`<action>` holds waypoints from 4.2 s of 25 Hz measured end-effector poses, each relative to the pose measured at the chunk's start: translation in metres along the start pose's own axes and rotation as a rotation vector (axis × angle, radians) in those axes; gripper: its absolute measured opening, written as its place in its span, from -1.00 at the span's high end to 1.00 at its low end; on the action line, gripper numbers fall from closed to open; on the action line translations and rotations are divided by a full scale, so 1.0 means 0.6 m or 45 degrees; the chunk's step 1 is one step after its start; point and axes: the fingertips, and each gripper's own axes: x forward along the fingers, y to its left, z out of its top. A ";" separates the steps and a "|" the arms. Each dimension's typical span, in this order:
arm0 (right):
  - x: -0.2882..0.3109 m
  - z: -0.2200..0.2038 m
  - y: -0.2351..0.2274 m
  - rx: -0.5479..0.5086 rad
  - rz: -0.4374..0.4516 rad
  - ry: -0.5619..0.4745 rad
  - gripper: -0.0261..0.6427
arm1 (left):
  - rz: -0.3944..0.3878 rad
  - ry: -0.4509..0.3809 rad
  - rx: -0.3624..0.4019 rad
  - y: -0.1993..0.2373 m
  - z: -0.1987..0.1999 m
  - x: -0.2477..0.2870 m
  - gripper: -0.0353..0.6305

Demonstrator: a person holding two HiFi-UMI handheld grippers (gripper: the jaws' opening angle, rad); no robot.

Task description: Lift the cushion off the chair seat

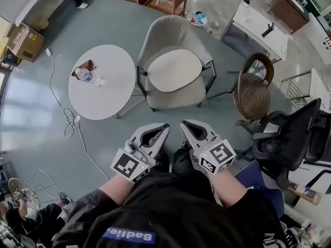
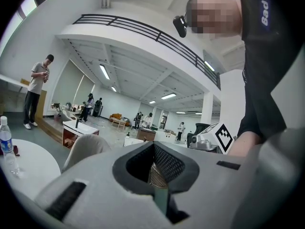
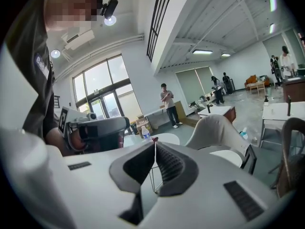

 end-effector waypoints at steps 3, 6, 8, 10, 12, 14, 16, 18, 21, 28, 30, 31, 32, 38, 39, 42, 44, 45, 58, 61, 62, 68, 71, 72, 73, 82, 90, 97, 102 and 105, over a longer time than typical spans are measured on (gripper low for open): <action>0.010 -0.014 -0.031 0.022 0.025 0.015 0.84 | 0.039 0.002 0.002 0.015 -0.008 0.024 0.86; 0.024 -0.026 -0.067 0.046 0.040 0.028 0.84 | 0.077 0.009 -0.010 0.031 -0.016 0.050 0.86; 0.032 -0.035 -0.090 0.060 0.050 0.039 0.84 | 0.098 0.003 -0.003 0.043 -0.026 0.065 0.85; 0.042 -0.049 -0.109 0.069 0.064 0.054 0.84 | 0.118 0.003 -0.006 0.055 -0.041 0.076 0.86; 0.054 -0.065 -0.126 0.085 0.073 0.069 0.84 | 0.133 0.011 -0.005 0.068 -0.057 0.085 0.86; 0.067 -0.086 -0.145 0.103 0.077 0.090 0.84 | 0.148 0.015 0.001 0.083 -0.076 0.095 0.86; 0.082 -0.107 -0.164 0.116 0.078 0.111 0.84 | 0.165 0.027 -0.005 0.101 -0.098 0.103 0.86; 0.098 -0.126 -0.180 0.127 0.078 0.124 0.84 | 0.180 0.043 -0.022 0.119 -0.118 0.111 0.86; 0.121 -0.158 -0.207 0.159 0.075 0.138 0.83 | 0.194 0.044 -0.007 0.148 -0.148 0.125 0.86; 0.177 -0.224 -0.254 0.194 0.075 0.140 0.83 | 0.203 0.055 -0.080 0.199 -0.211 0.155 0.86; 0.192 -0.243 -0.266 0.206 0.070 0.137 0.83 | 0.211 0.061 -0.089 0.215 -0.234 0.160 0.86; 0.199 -0.253 -0.273 0.213 0.066 0.135 0.83 | 0.216 0.063 -0.091 0.222 -0.246 0.161 0.86; 0.206 -0.263 -0.279 0.220 0.061 0.133 0.83 | 0.220 0.063 -0.092 0.230 -0.256 0.163 0.86; 0.236 -0.320 -0.317 0.298 0.018 0.140 0.83 | 0.227 0.060 -0.094 0.262 -0.298 0.172 0.85; 0.242 -0.328 -0.323 0.316 0.012 0.140 0.83 | 0.229 0.060 -0.103 0.267 -0.301 0.174 0.86; 0.261 -0.357 -0.341 0.404 0.003 0.142 0.83 | 0.233 0.062 -0.110 0.281 -0.310 0.177 0.85; 0.274 -0.379 -0.357 0.473 -0.007 0.148 0.83 | 0.237 0.064 -0.113 0.289 -0.316 0.177 0.86; 0.280 -0.391 -0.365 0.503 -0.015 0.154 0.83 | 0.241 0.066 -0.116 0.294 -0.320 0.177 0.86; 0.350 -0.525 -0.466 0.990 -0.085 0.144 0.31 | 0.238 0.077 -0.129 0.329 -0.351 0.189 0.86; 0.363 -0.553 -0.485 1.130 -0.129 0.144 0.28 | 0.240 0.082 -0.125 0.338 -0.352 0.188 0.86; 0.367 -0.560 -0.492 1.172 -0.149 0.144 0.28 | 0.241 0.082 -0.122 0.342 -0.352 0.188 0.86; 0.377 -0.588 -0.527 1.377 -0.250 0.112 0.28 | 0.237 0.087 -0.130 0.350 -0.354 0.185 0.86; 0.385 -0.588 -0.539 1.467 -0.272 0.086 0.28 | 0.237 0.096 -0.138 0.354 -0.355 0.182 0.86; 0.388 -0.588 -0.543 1.494 -0.282 0.079 0.28 | 0.239 0.096 -0.139 0.357 -0.354 0.181 0.86; 0.392 -0.589 -0.547 1.513 -0.295 0.076 0.28 | 0.241 0.094 -0.140 0.360 -0.353 0.180 0.86; 0.426 -0.591 -0.575 1.610 -0.405 0.049 0.28 | 0.268 0.091 -0.147 0.384 -0.345 0.166 0.86; 0.457 -0.596 -0.594 1.594 -0.463 0.060 0.55 | 0.294 0.091 -0.167 0.402 -0.353 0.150 0.86; 0.463 -0.584 -0.593 1.547 -0.408 -0.001 0.72 | 0.307 0.093 -0.171 0.400 -0.350 0.139 0.86; 0.448 -0.556 -0.574 1.449 -0.389 -0.039 0.75 | 0.300 0.081 -0.136 0.390 -0.333 0.133 0.86; 0.432 -0.534 -0.556 1.406 -0.392 -0.033 0.76 | 0.294 0.075 -0.130 0.376 -0.314 0.130 0.86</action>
